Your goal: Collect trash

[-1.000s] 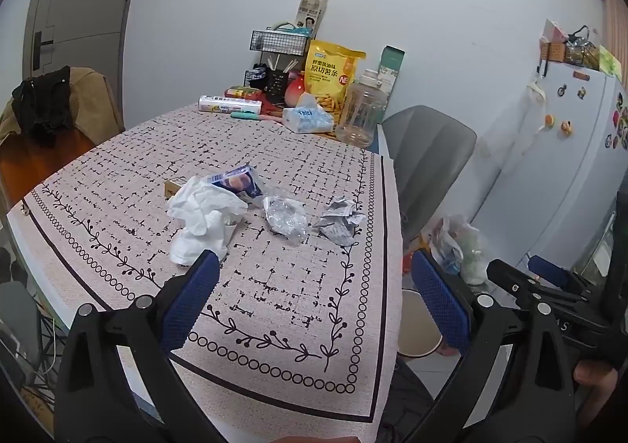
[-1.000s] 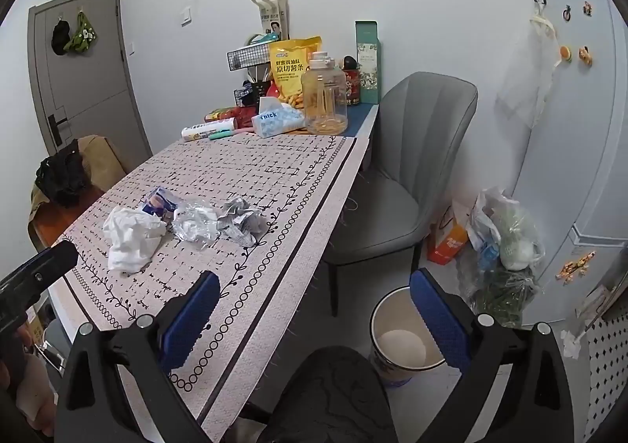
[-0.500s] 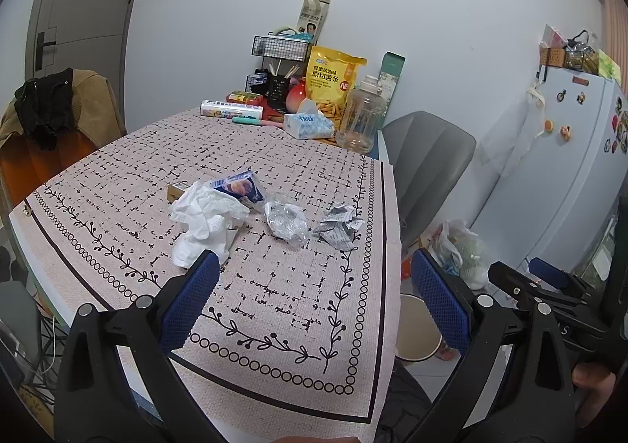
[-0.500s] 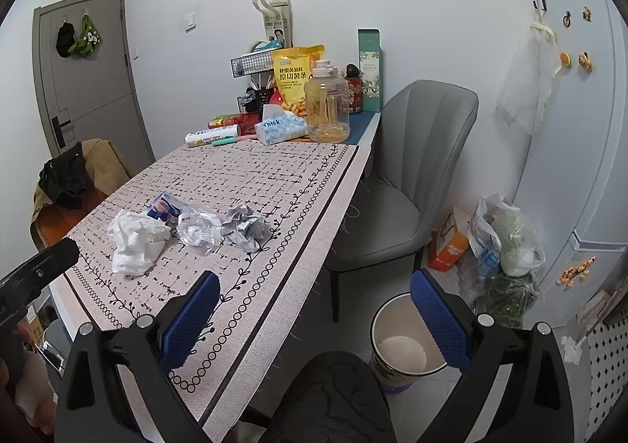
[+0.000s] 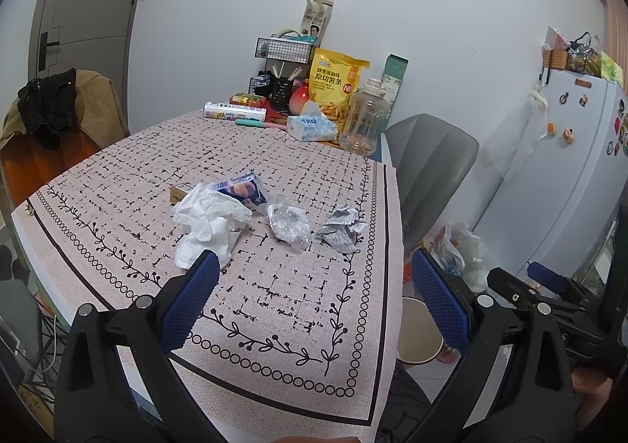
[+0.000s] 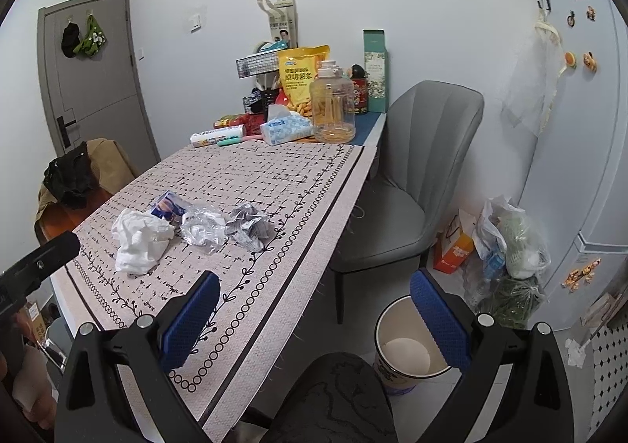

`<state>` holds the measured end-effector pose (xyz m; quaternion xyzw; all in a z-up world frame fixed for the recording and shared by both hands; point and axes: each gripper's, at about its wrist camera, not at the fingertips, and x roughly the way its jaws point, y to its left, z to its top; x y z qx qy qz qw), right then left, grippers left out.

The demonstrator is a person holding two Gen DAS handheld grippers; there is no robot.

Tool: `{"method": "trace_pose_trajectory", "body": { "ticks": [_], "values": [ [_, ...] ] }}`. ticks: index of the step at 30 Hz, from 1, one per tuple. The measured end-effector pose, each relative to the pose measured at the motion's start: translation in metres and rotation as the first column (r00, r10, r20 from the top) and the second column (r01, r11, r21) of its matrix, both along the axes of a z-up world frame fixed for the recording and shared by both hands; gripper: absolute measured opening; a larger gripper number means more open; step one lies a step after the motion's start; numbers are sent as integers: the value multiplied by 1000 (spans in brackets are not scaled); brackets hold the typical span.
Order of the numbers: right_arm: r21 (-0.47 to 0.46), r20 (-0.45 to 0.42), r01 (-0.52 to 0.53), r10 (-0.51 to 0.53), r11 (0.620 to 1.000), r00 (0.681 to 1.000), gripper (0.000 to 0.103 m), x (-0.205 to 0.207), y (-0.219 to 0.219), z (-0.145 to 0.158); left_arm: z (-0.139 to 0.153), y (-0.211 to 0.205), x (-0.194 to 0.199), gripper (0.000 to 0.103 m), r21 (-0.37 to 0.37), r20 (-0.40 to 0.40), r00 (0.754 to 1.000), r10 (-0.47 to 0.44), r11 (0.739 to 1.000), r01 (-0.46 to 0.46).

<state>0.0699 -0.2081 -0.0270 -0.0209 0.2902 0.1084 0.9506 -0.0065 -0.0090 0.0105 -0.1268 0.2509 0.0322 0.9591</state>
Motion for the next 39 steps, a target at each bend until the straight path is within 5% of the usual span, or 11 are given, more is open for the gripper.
{"method": "trace_pose_trajectory", "body": {
  "ticks": [39],
  "values": [
    [12,3,-16,16,1000,1000,95,2,3,-4,-4,4,2,97,11,-2,1000,23,1000,-23]
  ]
}}
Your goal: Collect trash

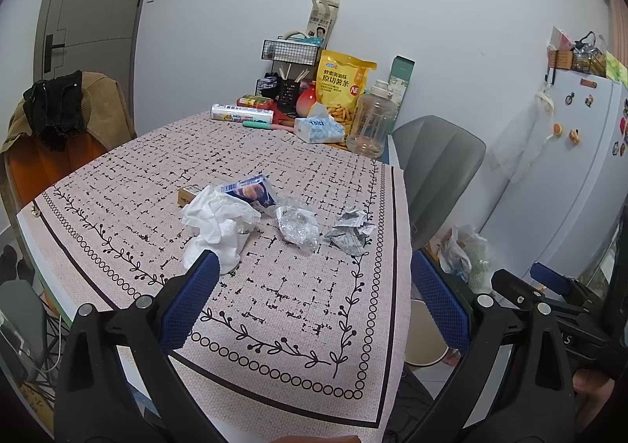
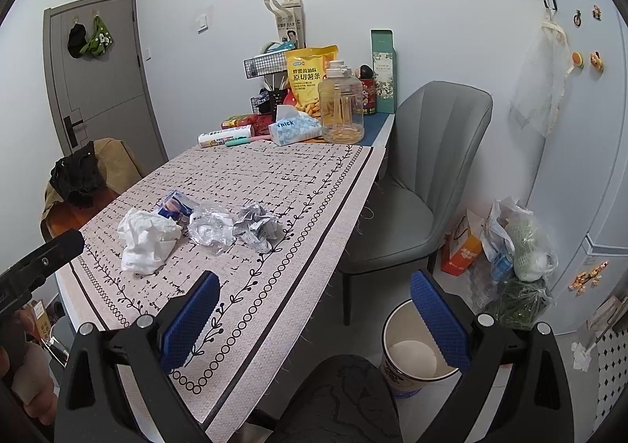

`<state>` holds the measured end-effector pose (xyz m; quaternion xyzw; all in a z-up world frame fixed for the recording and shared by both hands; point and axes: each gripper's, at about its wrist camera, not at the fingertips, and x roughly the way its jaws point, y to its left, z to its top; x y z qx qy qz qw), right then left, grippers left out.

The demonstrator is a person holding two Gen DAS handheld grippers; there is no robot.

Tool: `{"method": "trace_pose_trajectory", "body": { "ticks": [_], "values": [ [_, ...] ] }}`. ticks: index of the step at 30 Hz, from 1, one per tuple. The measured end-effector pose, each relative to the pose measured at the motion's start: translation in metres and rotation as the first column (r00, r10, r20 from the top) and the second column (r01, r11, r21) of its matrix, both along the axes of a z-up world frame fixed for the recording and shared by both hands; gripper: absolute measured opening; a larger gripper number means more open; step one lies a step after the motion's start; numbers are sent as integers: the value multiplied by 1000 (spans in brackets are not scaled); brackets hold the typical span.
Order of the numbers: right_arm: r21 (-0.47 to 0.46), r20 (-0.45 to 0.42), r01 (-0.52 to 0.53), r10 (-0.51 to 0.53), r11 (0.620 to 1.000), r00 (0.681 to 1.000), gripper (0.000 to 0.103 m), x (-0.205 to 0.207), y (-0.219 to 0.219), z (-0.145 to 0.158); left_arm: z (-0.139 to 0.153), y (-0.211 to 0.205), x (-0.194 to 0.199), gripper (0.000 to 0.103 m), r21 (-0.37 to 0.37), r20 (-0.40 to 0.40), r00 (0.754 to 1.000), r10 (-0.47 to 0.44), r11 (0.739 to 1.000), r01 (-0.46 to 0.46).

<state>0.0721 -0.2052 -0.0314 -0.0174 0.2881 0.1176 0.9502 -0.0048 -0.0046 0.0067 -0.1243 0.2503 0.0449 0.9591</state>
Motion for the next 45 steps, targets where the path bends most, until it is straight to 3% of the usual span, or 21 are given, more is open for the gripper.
{"method": "trace_pose_trajectory", "body": {
  "ticks": [10,18,28,34,38,45],
  "values": [
    [13,-2,-8,8,1000,1000,95,1,0,-1,0,0,2,97,-2,-6,1000,-3,1000,3],
    [35,-51,-65,67,997,996,95,22,10,-20,-22,16,18,97,-41,-50,999,7,999,-9],
    [54,-132,-137,143,989,981,80,56,38,-47,-52,58,38,91,-99,-98,993,66,992,-76],
    [59,-160,-146,154,987,975,80,76,48,-58,-66,82,52,89,-113,-126,985,117,985,-131],
    [75,-178,-144,155,987,972,89,87,51,-65,-75,94,64,88,-118,-145,980,139,981,-156],
    [81,-211,-148,162,986,964,91,106,59,-75,-77,108,86,86,-118,-146,978,147,979,-165]
  ]
}}
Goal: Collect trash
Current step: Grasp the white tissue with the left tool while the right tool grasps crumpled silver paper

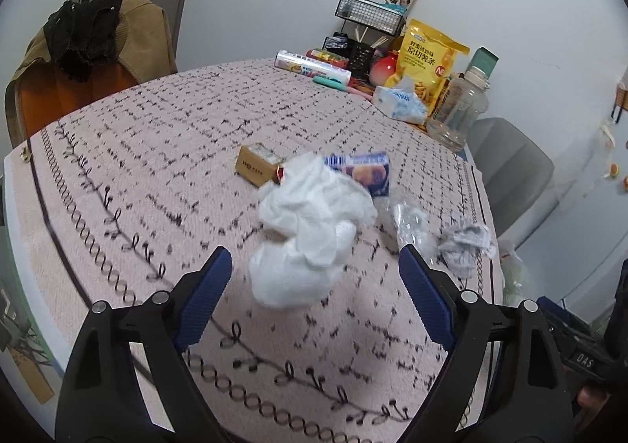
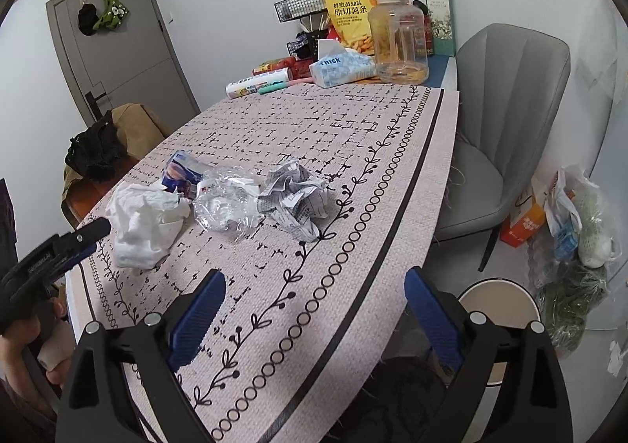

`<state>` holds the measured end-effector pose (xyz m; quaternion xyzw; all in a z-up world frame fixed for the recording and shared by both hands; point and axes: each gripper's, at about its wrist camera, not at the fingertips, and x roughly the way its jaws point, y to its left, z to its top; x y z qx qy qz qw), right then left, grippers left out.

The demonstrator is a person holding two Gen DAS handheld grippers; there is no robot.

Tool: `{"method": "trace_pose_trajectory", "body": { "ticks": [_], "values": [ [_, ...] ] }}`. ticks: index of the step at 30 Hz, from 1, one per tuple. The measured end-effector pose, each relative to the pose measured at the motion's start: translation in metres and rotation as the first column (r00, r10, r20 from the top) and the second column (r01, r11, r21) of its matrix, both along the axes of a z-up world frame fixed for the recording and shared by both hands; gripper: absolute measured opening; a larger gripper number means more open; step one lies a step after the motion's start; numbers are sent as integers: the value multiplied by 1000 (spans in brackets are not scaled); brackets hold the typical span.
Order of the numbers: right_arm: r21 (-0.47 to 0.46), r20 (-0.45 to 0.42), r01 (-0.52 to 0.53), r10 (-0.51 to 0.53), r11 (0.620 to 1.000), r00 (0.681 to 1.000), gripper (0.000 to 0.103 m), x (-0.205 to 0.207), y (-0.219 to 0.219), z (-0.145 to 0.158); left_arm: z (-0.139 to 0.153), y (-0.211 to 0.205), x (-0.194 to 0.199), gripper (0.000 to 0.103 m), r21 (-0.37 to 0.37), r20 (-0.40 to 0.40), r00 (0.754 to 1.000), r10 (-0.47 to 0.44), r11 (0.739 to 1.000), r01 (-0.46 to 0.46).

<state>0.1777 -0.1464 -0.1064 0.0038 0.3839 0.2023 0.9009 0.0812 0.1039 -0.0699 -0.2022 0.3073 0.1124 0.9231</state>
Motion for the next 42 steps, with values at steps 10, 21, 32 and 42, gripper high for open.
{"method": "trace_pose_trajectory", "body": {
  "ticks": [10,21,32,42],
  "values": [
    [6,-17,-29,29,1000,999,92,38,22,-2,4,26,39,67,-72,4,1000,-3,997,3],
    [5,-53,-57,57,998,997,92,58,40,-10,31,29,30,9,-94,118,993,-20,995,31],
    [-18,-64,-55,54,998,996,93,85,54,-23,60,29,-1,6,-71,180,984,-3,997,16],
    [104,-51,-76,81,992,995,31,83,45,-5,77,17,-13,5,-46,207,978,-20,998,31]
  ]
}}
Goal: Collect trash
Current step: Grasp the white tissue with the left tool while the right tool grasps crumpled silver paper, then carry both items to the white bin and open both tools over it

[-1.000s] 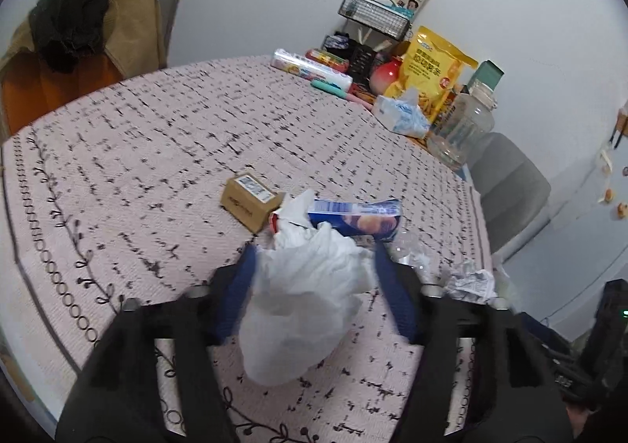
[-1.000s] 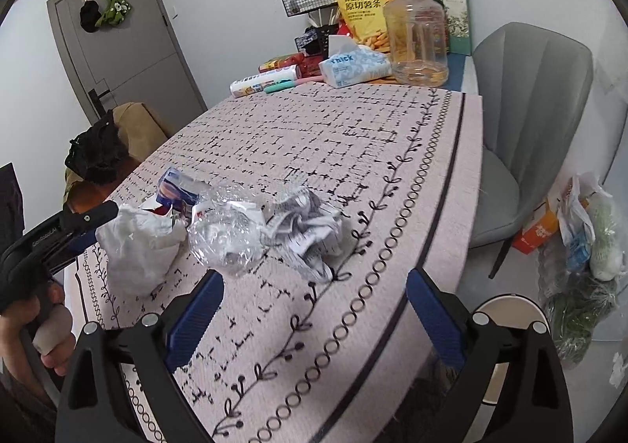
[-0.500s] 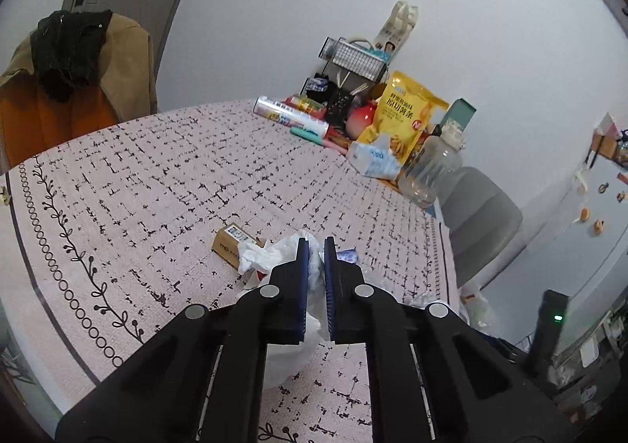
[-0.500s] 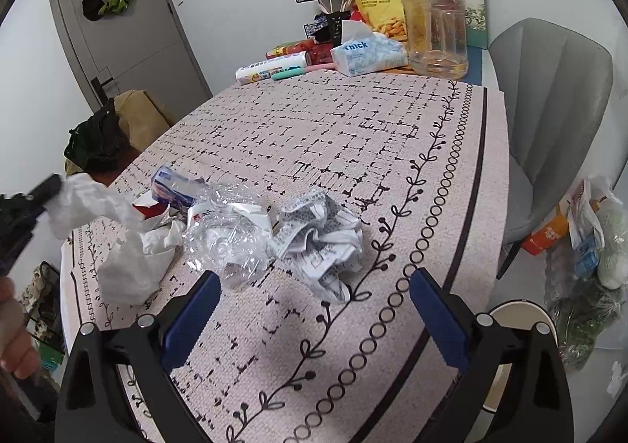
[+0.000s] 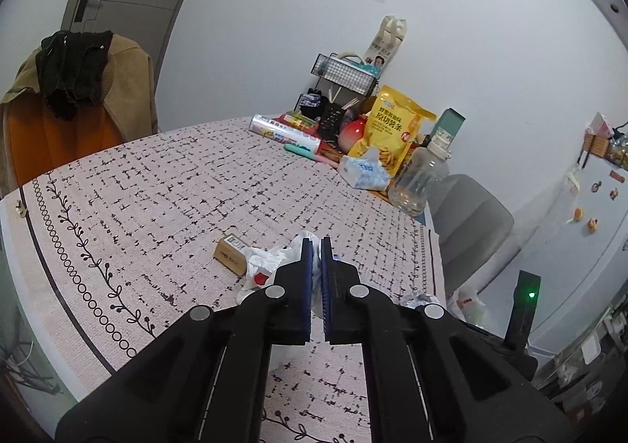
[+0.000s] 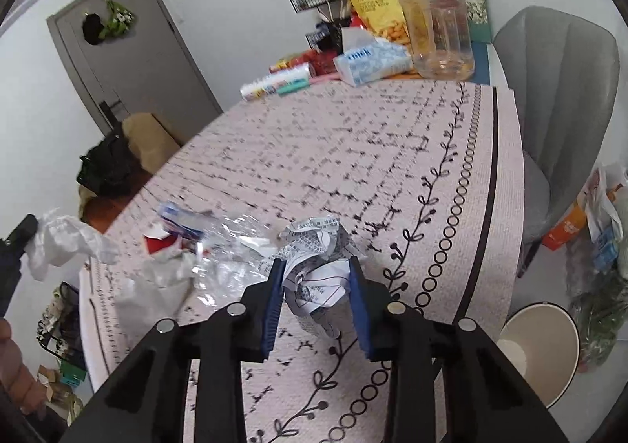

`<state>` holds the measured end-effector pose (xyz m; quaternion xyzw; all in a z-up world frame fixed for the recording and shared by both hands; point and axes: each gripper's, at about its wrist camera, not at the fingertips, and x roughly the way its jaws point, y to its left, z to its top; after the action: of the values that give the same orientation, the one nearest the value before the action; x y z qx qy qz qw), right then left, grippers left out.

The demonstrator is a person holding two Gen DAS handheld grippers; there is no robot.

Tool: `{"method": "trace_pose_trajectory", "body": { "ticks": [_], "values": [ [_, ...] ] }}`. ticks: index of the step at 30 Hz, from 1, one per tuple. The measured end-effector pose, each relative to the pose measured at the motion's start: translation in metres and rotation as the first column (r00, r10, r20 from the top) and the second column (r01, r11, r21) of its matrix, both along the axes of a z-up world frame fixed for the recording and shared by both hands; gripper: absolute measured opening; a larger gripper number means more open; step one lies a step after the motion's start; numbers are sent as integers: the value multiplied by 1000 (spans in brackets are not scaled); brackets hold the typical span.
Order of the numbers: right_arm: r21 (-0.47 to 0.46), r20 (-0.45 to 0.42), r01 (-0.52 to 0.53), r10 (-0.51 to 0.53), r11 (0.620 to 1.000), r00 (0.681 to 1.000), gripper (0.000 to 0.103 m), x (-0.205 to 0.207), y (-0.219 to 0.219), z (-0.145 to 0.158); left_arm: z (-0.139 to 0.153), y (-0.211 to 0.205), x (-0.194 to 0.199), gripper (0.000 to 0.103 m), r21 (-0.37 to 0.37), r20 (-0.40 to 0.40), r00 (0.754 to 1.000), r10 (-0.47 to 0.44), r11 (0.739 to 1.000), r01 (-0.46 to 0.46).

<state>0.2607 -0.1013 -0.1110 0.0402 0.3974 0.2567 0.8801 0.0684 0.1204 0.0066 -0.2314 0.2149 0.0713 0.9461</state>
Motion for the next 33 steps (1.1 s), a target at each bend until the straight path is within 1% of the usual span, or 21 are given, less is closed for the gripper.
{"method": "trace_pose_trajectory", "body": {
  "ticks": [5,10,17,23,29,33],
  "values": [
    [24,53,-9,8,1000,999,31,-17,-10,21,9,-18,4,5,14,14,999,-33,999,33],
    [46,94,23,-27,999,995,31,-29,-34,40,17,-42,15,5,35,21,995,-93,995,92],
    [63,92,111,-117,992,989,31,-33,-85,43,20,-87,40,5,56,11,981,-195,979,194],
    [70,93,212,-218,975,971,31,-35,-140,40,20,-136,70,5,63,-10,956,-294,954,294],
    [77,83,304,-310,950,947,31,-36,-191,34,18,-190,100,5,71,-38,918,-394,916,396],
    [81,65,367,-372,927,926,32,-35,-226,24,17,-222,114,5,80,-51,896,-441,892,444]
  ]
}}
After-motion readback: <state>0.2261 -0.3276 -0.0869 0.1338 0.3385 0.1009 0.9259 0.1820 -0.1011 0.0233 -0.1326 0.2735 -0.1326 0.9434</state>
